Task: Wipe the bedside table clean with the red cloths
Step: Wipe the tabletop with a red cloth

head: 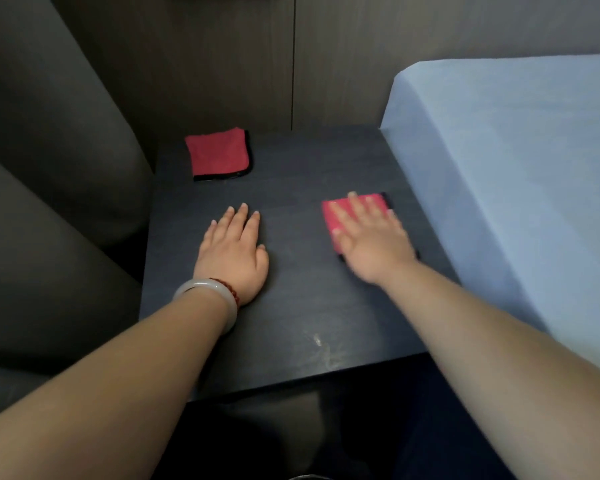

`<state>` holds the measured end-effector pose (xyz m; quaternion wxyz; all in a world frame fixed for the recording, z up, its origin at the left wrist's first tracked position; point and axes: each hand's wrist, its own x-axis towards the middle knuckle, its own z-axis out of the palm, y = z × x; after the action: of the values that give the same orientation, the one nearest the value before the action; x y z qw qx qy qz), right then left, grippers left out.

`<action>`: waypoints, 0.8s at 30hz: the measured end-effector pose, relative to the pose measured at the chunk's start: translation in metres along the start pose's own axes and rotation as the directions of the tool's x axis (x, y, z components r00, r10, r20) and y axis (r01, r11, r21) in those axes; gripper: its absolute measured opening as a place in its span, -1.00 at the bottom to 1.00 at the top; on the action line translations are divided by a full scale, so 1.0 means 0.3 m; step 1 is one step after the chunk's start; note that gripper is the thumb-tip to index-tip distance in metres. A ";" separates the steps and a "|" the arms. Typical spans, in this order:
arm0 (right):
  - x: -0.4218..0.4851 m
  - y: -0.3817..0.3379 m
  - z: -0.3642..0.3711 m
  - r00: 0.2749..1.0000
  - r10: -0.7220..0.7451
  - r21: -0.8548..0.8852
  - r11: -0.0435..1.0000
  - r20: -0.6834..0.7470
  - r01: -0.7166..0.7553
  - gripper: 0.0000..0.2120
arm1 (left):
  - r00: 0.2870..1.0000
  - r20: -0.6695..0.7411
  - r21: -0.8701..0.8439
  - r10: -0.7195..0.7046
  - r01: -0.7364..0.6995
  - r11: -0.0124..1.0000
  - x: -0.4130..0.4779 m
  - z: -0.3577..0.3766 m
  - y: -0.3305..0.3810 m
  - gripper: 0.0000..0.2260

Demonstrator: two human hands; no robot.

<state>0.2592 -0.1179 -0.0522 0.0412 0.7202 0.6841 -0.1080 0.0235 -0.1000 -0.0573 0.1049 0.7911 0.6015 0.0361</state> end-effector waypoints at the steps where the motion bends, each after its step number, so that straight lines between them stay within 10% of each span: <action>1: 0.013 0.055 -0.010 0.993 0.118 0.006 0.993 0.013 -0.118 -0.48 | 1.000 0.004 0.002 0.000 0.000 1.000 0.002 0.001 0.000 -0.46; 4: 0.005 0.045 -0.004 0.960 0.279 0.030 0.960 0.028 -0.279 -0.47 | 1.000 0.003 0.005 -0.001 0.001 1.000 0.010 0.004 -0.001 -0.46; 11: -0.144 -0.219 0.062 0.986 -0.159 0.046 0.986 -0.055 0.161 -0.49 | 1.000 -0.003 -0.016 0.009 -0.009 1.000 0.007 0.003 0.002 -0.47; 19: -0.073 0.035 0.018 0.938 0.346 0.059 0.936 0.009 -0.346 -0.47 | 1.000 -0.027 0.001 -0.015 0.015 1.000 0.005 -0.001 0.013 -0.49; 24: -0.186 -0.279 0.083 0.996 -0.044 0.085 0.995 -0.078 0.051 -0.48 | 1.000 -0.014 -0.009 -0.013 0.013 1.000 0.002 0.005 0.009 -0.49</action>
<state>0.1711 -0.1723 -0.0573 -0.0189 0.7085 0.6966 -0.1113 0.0265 -0.1003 -0.0581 0.1046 0.7865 0.6071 0.0439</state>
